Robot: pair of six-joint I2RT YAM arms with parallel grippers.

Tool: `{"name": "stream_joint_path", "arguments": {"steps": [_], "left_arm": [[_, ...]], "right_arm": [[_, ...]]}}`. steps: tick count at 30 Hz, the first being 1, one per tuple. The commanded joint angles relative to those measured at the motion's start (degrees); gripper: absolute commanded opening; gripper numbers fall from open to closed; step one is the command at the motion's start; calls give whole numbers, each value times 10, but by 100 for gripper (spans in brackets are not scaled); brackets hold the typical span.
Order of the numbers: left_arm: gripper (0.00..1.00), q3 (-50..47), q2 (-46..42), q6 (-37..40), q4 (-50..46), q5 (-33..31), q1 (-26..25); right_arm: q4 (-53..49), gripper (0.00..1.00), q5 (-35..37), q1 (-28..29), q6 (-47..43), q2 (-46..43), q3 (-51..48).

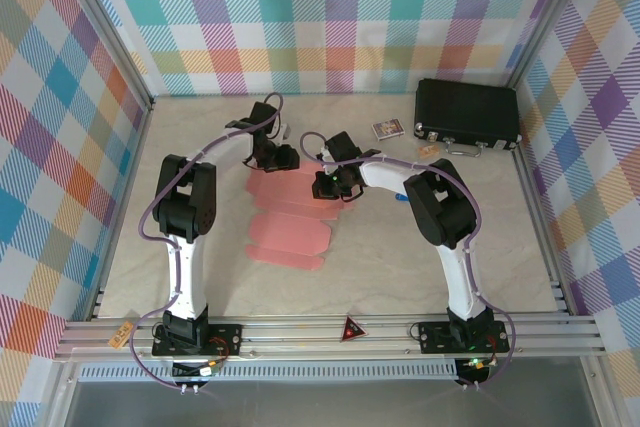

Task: Fold the paper box

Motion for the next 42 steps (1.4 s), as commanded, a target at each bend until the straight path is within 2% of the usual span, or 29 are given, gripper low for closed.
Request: {"name": "stream_joint_path", "arguments": {"steps": [1, 9, 12, 16, 19, 25, 29, 42], "left_arm": [[41, -11, -36, -1, 10, -19, -3], [42, -121, -167, -36, 76, -85, -5], [32, -179, -205, -52, 104, -72, -11], [7, -241, -228, -81, 123, -44, -23], [1, -277, -234, -101, 138, -43, -44], [0, -344, -229, -177, 214, -54, -75], [0, -367, -215, -212, 231, -78, -97], [0, -401, -188, -266, 256, -95, -112]], "right_arm": [[-26, 3, 22, 7, -1, 17, -12], [-28, 6, 26, -6, -4, -36, -4], [-29, 8, 20, -19, -4, -56, 2], [-31, 12, 0, -46, -6, -62, 19], [-43, 18, 1, -64, -8, -63, 33], [-83, 31, 73, -78, -1, -54, 63], [-120, 39, 118, -78, 15, -33, 94], [-159, 40, 132, -79, 27, 20, 147]]}}
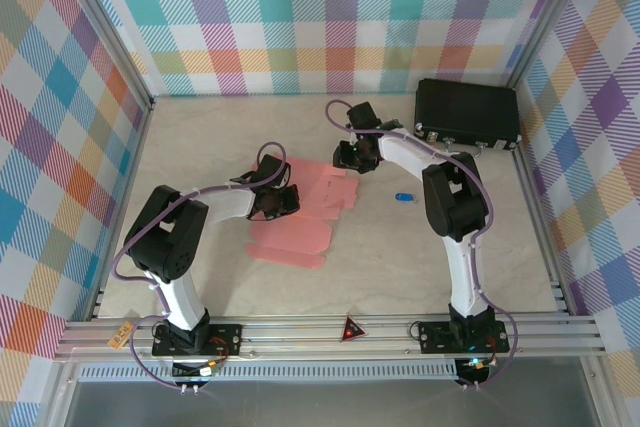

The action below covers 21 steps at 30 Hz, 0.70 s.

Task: Fold the paper box

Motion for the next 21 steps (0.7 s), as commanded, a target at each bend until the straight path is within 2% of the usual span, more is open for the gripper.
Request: {"name": "stream_joint_path", "arguments": {"steps": [1, 11, 21], "left_arm": [[0, -15, 15, -16, 0, -17, -8], [0, -17, 18, -15, 0, -14, -10], [0, -14, 27, -13, 1, -7, -11]], "right_arm": [[-30, 40, 16, 4, 11, 12, 25], [-29, 37, -29, 4, 1, 42, 52], [-3, 34, -78, 8, -20, 29, 54]]}}
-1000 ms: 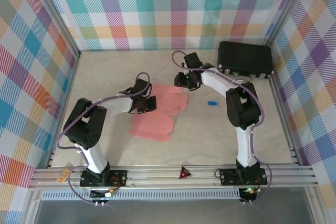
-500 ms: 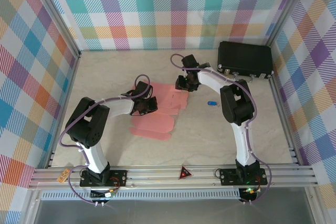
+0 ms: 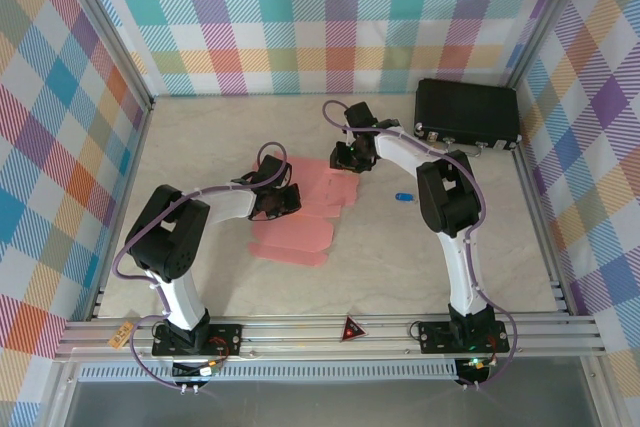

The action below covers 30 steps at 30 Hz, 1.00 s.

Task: Fold the paper box

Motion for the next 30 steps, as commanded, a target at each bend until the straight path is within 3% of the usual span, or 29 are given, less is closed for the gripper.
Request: {"name": "stream_joint_path", "arguments": {"steps": [1, 20, 30], "left_arm": [[0, -10, 24, -5, -19, -1, -8], [0, -5, 31, -3, -21, 11, -8], [0, 26, 18, 23, -45, 27, -7]], "right_arm": [[18, 34, -37, 10, -18, -4, 15], [26, 37, -106, 17, -13, 58, 76], [17, 39, -54, 18, -31, -15, 22]]}}
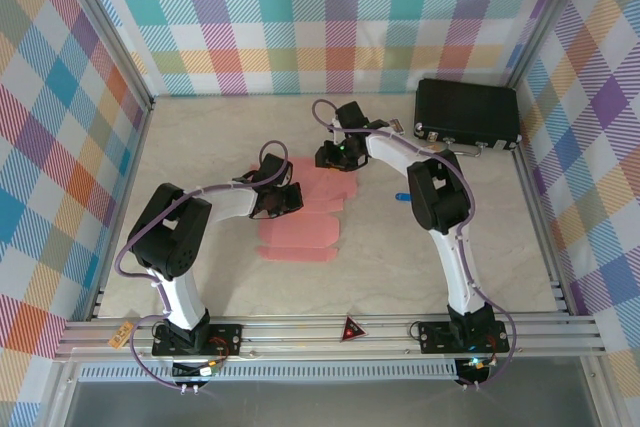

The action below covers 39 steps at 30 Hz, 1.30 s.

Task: Fold the paper box

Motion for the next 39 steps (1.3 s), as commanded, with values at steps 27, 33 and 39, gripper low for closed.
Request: {"name": "stream_joint_path", "arguments": {"steps": [27, 33, 39], "left_arm": [[53, -35, -156, 81, -150, -97, 107], [55, -50, -131, 106, -115, -38, 134], [54, -29, -79, 121, -91, 9, 140]], "right_arm": [[64, 26, -26, 73, 3, -120, -192], [60, 25, -22, 75, 1, -106, -200], [58, 23, -24, 76, 8, -95, -213]]}}
